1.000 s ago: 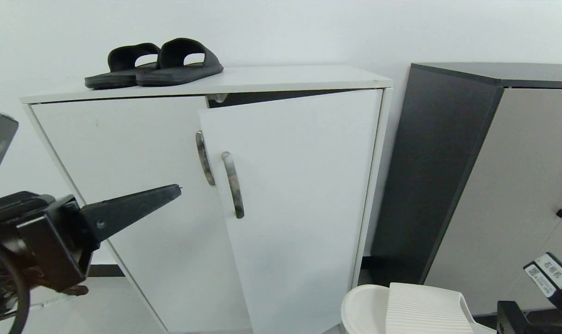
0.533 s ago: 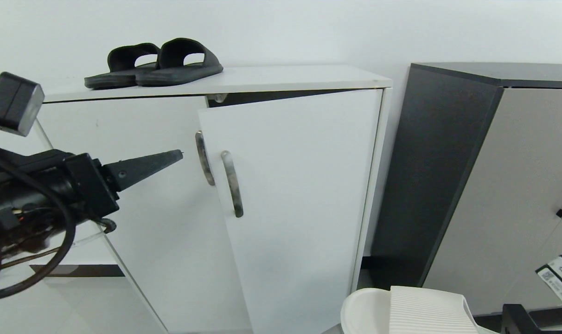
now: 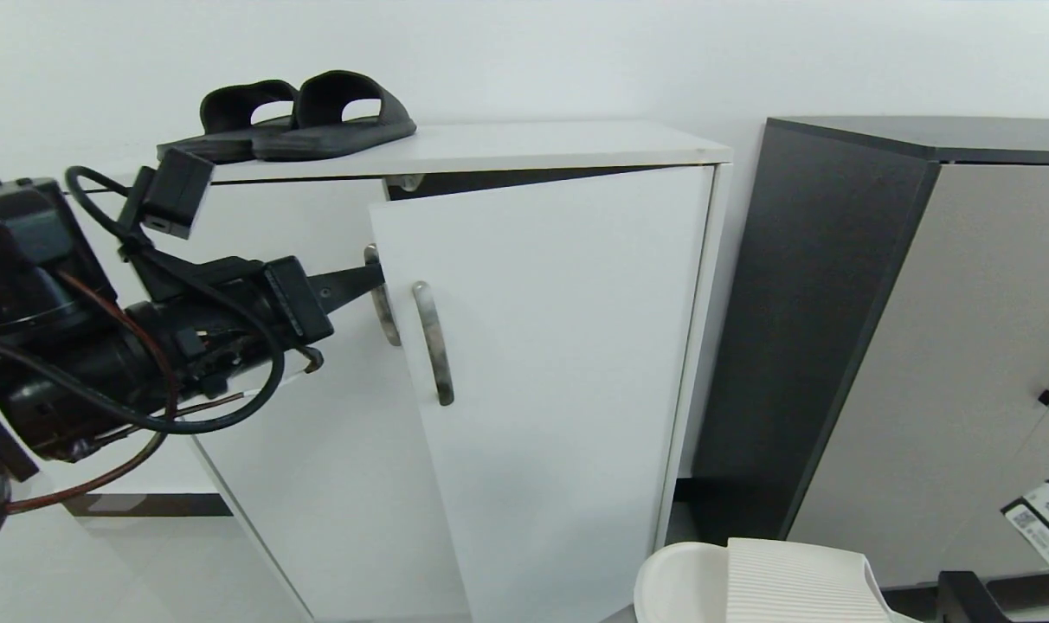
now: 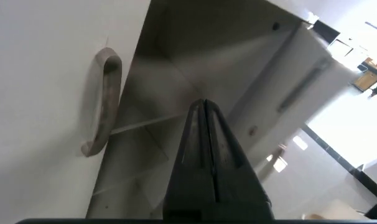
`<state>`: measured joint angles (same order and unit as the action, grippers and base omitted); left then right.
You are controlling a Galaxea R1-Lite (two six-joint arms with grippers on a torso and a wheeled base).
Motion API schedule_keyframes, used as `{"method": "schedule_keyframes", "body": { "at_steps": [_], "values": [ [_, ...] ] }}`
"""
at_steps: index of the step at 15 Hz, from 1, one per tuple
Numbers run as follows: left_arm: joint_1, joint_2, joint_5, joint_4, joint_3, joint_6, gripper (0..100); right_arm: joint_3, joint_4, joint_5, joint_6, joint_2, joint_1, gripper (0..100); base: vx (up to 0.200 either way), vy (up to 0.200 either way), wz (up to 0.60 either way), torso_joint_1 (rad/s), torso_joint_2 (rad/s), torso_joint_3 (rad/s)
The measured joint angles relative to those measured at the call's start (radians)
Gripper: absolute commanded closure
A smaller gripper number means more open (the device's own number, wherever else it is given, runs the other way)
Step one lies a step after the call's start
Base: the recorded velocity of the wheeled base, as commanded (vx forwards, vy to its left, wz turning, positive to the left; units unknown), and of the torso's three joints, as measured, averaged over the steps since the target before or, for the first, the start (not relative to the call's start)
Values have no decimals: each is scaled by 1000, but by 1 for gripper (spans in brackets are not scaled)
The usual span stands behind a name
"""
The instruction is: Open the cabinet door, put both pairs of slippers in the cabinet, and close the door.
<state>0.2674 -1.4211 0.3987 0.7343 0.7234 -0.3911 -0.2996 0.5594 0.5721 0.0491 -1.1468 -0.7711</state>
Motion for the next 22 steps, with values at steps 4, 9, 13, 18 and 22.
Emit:
{"method": "schedule_keyframes", "body": {
  "at_steps": [4,9,13,18,22],
  "values": [
    [51,-48,-6,14,0,2,100,1,-44,0,1,7,-32,100,-200,0,0,5,5,4],
    [205,5,-33,16,-71,9,100,26,-46,0,-1,23,-62,100,-200,0,0,3,1,4],
    [233,49,-35,17,-111,10,100,34,-44,1,-1,36,-76,100,-50,0,0,-1,1,-1],
    [200,122,-40,17,-187,11,100,26,-46,-4,8,34,-87,100,0,0,0,0,0,0],
    [121,271,-151,-14,-303,48,100,-67,-89,-171,165,-31,-125,100,0,0,0,0,0,0]
  ]
}}
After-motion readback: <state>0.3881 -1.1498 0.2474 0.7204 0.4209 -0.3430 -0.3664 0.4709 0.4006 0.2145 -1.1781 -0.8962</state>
